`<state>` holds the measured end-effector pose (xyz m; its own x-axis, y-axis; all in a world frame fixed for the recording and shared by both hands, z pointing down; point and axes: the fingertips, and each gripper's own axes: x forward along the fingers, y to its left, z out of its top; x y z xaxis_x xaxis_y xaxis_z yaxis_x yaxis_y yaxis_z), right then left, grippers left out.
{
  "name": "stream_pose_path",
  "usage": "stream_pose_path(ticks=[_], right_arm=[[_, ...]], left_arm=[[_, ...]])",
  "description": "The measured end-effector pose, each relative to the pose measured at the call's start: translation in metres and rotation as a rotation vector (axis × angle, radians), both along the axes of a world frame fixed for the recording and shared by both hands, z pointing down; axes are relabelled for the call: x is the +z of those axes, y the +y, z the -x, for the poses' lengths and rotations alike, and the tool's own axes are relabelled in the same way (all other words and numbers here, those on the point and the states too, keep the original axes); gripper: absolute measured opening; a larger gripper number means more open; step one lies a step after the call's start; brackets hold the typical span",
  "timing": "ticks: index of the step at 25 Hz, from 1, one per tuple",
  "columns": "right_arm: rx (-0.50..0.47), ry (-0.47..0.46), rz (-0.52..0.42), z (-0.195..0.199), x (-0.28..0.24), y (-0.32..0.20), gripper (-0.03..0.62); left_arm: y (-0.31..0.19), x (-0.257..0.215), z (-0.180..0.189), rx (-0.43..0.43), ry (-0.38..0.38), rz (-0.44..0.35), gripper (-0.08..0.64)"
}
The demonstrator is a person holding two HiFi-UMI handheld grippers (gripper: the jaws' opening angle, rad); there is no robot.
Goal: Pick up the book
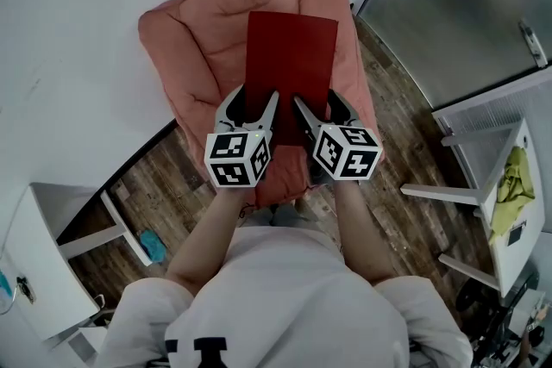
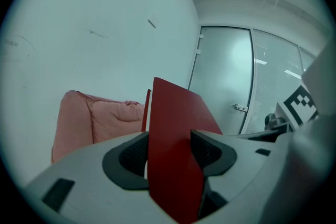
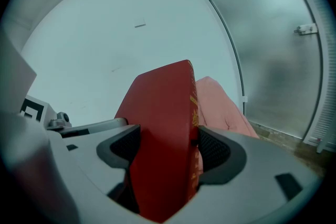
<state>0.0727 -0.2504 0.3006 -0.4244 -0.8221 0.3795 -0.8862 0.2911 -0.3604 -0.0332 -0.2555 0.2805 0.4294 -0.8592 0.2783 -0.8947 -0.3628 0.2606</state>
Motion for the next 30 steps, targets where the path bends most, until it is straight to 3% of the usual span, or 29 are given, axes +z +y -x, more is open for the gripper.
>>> stream_pose_path(ticks=[13,30], right_arm=[[-0.012,0.021,-0.058,0.009,-0.027,-0.001,0.342],[0.05,0.008,-0.044,0.019,-0.008,0.017,0.342]], left_arm=[[0.001,-0.026,0.009,-0.011,0.015,-0.061,0.236],[0.013,-0.009,0.019,0.056,0.0,-0.074,0.236]])
